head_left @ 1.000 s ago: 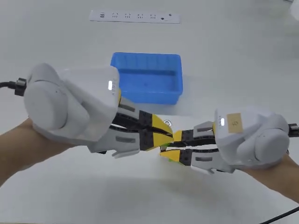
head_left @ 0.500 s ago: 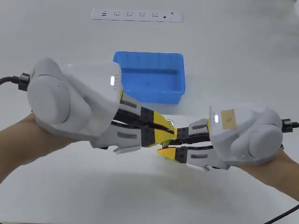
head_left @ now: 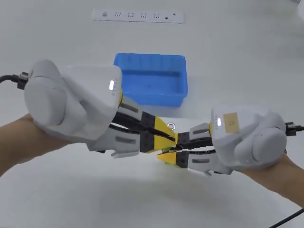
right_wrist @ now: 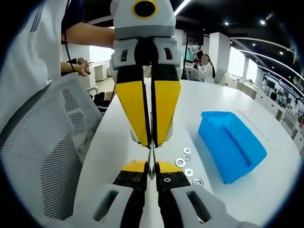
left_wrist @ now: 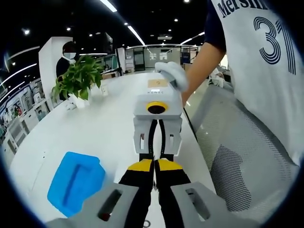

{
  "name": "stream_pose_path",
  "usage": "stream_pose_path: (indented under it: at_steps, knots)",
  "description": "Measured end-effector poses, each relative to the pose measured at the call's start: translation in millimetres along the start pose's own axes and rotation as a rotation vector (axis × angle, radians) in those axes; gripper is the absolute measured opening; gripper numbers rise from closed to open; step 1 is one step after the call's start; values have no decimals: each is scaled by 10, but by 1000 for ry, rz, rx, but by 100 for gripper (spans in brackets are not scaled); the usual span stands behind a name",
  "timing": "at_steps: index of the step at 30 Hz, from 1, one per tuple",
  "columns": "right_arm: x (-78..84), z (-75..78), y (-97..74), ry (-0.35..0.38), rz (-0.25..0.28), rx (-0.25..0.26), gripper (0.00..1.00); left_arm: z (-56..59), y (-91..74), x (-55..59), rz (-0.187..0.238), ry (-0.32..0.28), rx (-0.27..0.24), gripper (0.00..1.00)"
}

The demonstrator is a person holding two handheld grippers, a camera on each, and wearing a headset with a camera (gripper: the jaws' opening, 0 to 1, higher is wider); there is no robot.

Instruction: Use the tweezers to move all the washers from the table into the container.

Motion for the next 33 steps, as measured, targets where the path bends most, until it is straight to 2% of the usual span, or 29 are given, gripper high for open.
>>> stream_pose_path:
  at_steps: [8, 12, 16, 23, 31, 33]
  knots:
    - [-203, -22, 52, -12, 37, -18, 8, 29, -214, -12, 51, -20, -33, 5]
    - [-329, -53, 85, -14, 64, -33, 8, 57, -369, -19, 114, -64, -53, 5]
    - [-409, -79, 156, -41, 63, -52, 8, 65, -494, 41, 147, -88, -56, 5]
    - [-524, -61, 284, -88, 47, -52, 8, 67, -635, 74, 134, -80, -61, 5]
    - [-563, -63, 439, -135, 8, -47, 8, 81, -757, 179, 61, -65, -54, 5]
    - [-556, -52, 450, -129, 4, -49, 8, 71, -775, 201, 46, -65, -66, 5]
Point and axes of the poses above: the centre of the closed fingertips' face, and the gripper's own axes: y roughly forward along the fingers, z roughly to its right, x roughly out of its underside, the point moved 5 cm from there along -y, roughly backward along the fingers, and after that the axes turned 4 degrees about x, right-handed, at the moved point
